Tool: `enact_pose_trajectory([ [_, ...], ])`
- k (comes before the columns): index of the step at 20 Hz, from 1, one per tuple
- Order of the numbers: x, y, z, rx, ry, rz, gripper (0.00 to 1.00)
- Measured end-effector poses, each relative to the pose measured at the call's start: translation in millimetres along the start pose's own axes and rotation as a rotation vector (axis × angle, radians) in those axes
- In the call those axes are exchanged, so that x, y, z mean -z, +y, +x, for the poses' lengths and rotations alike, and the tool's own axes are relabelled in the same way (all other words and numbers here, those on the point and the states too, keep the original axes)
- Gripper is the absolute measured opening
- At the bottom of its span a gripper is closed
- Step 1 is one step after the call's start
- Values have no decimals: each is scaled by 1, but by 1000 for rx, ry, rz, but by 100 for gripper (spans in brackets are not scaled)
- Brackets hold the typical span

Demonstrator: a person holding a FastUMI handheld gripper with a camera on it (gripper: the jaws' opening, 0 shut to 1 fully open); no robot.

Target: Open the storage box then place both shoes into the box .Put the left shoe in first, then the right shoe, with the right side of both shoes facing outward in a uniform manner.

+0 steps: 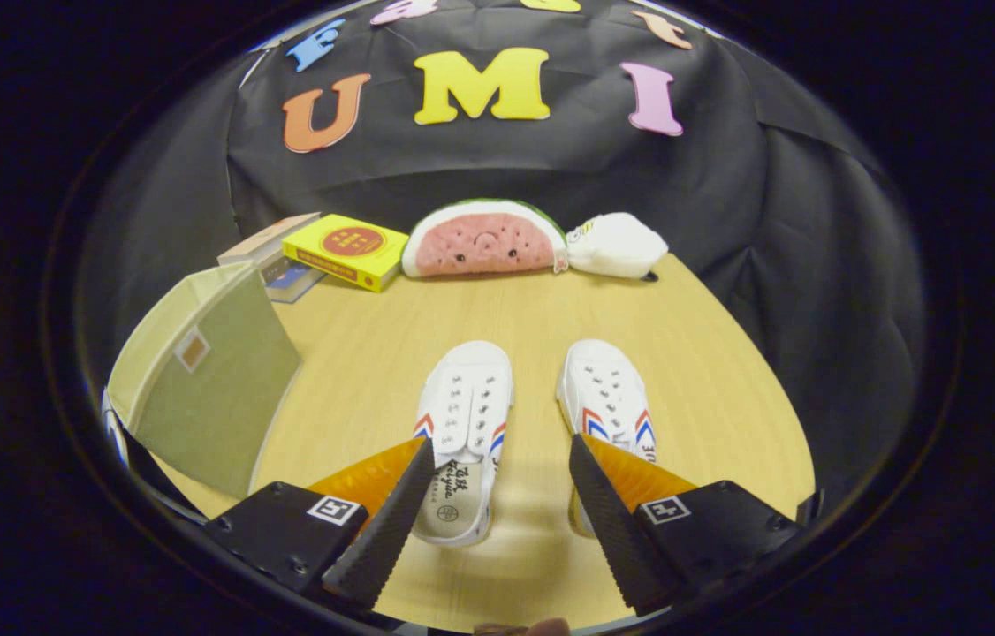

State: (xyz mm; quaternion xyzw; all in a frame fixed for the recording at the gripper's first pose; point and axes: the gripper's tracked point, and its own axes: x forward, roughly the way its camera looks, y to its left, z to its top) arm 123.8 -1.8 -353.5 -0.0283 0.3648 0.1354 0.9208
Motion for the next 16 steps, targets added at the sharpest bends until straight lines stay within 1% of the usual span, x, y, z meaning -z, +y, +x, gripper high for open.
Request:
enact_pose_trajectory([
  [5,13,-5,39,-24,86,60,99],
  [6,13,-5,45,-27,100,61,98],
  [7,14,-4,49,-37,116,56,95],
  [8,14,-4,53,-38,128,47,89],
  [11,12,-1,59,-62,151,25,81],
  [12,12,1,59,-77,159,25,74],
  [13,12,6,59,-102,163,23,69],
  [14,13,13,58,-126,178,29,56],
  [16,12,14,59,-128,189,50,33],
])
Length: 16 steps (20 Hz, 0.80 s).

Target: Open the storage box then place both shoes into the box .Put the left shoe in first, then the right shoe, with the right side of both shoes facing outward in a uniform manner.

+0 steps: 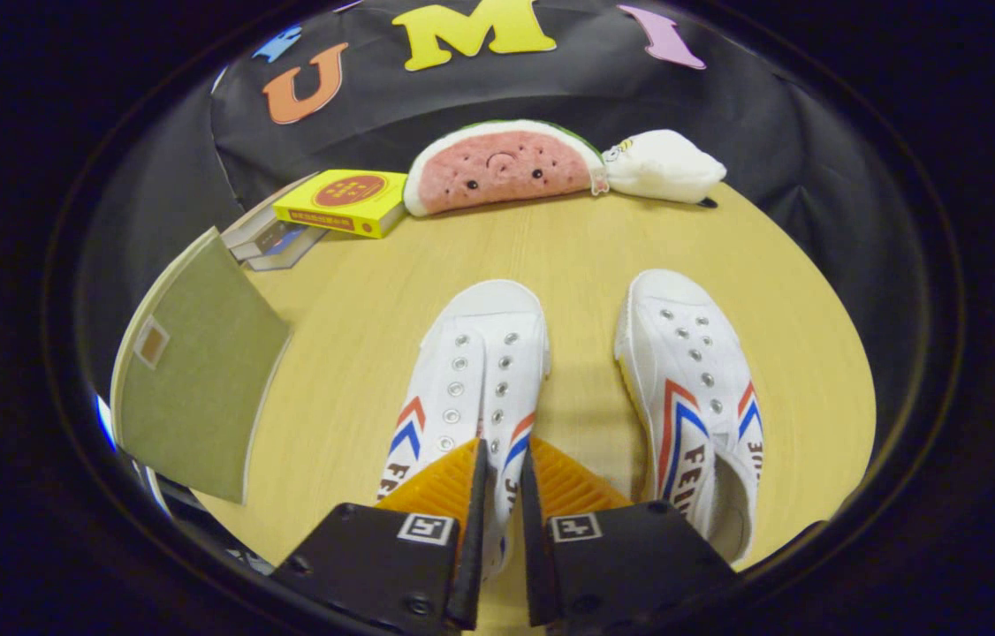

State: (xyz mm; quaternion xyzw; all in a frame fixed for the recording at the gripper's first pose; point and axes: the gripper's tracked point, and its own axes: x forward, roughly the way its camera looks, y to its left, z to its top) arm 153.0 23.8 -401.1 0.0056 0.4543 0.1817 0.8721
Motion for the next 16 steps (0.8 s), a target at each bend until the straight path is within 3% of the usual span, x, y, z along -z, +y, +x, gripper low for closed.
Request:
enact_pose_trajectory([
  [1,0,1,-2,-4,4,25,20],
  [3,-2,3,-6,-40,10,85,8],
  [9,-13,30,-39,-103,-19,193,6],
  [16,-58,105,-127,-146,-138,259,5],
])
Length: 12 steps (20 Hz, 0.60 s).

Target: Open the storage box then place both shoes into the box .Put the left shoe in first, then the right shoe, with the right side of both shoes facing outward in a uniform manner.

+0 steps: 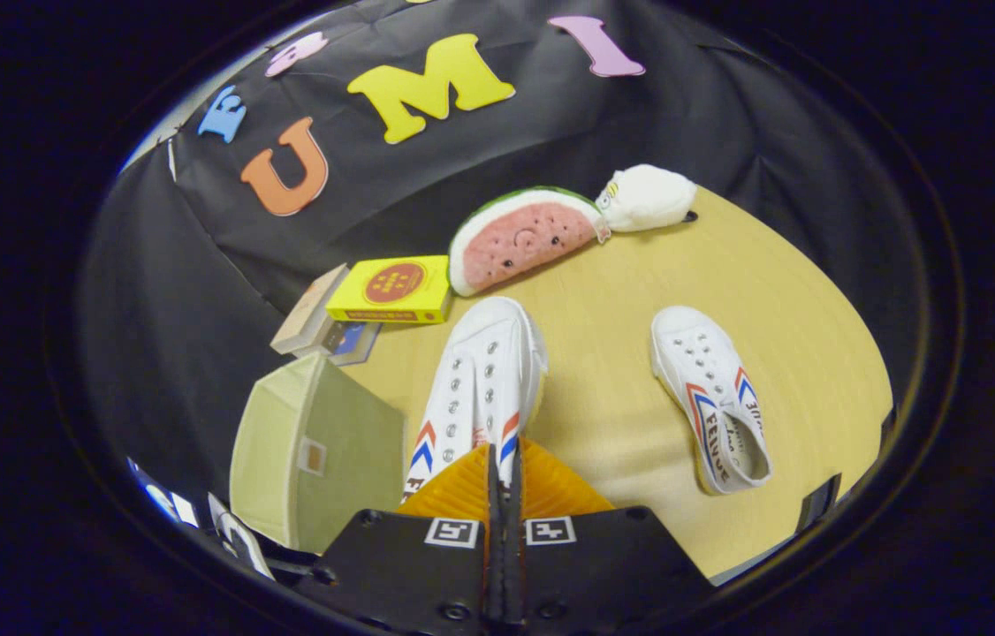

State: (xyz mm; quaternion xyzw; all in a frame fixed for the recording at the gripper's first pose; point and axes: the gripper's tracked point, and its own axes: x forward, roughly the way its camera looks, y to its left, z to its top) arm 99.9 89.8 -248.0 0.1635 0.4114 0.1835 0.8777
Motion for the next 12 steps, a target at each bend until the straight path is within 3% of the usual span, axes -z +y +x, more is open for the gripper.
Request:
enact_pose_trajectory([
  [5,-2,110,-24,-70,-35,-15,6],
  [12,49,223,15,-119,-23,-54,6],
])
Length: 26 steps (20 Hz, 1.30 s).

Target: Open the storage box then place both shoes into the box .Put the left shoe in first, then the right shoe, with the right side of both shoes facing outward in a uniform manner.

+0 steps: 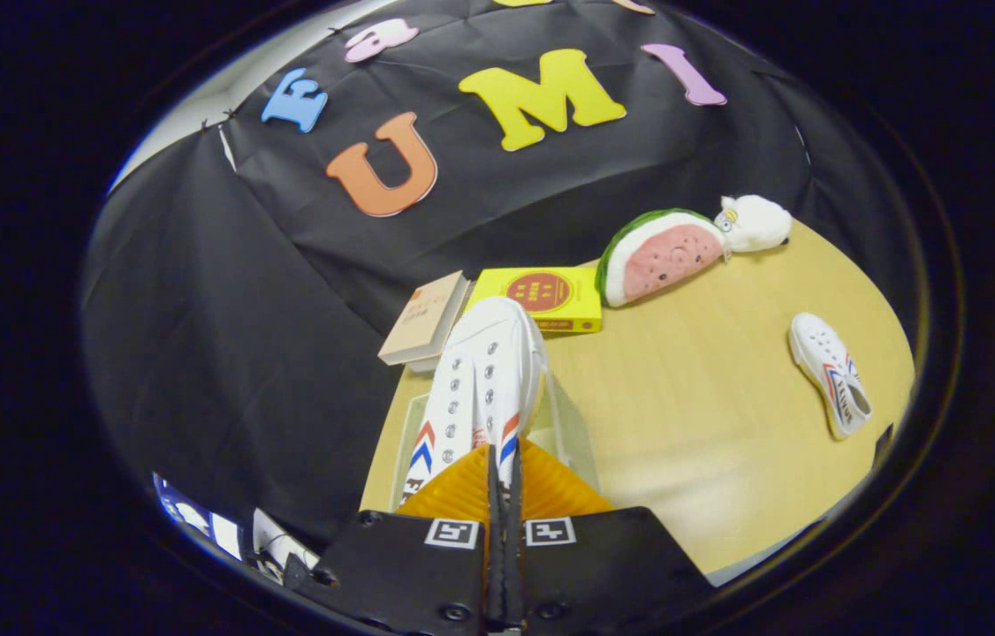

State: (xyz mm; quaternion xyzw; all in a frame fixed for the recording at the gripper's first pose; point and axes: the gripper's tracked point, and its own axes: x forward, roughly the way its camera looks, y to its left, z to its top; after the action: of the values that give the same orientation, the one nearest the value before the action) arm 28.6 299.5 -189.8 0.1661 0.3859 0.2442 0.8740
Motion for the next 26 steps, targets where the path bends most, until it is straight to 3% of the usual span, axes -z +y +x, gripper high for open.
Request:
enact_pose_trajectory([
  [7,59,33,64,49,61,-31,6],
  [15,86,38,92,68,118,-57,6],
  [17,82,42,94,42,109,-78,20],
  [21,65,42,81,37,56,-128,61],
  [22,59,41,74,38,34,-147,75],
  [24,46,36,57,44,-10,-185,87],
  [26,33,31,35,48,-58,-211,92],
])
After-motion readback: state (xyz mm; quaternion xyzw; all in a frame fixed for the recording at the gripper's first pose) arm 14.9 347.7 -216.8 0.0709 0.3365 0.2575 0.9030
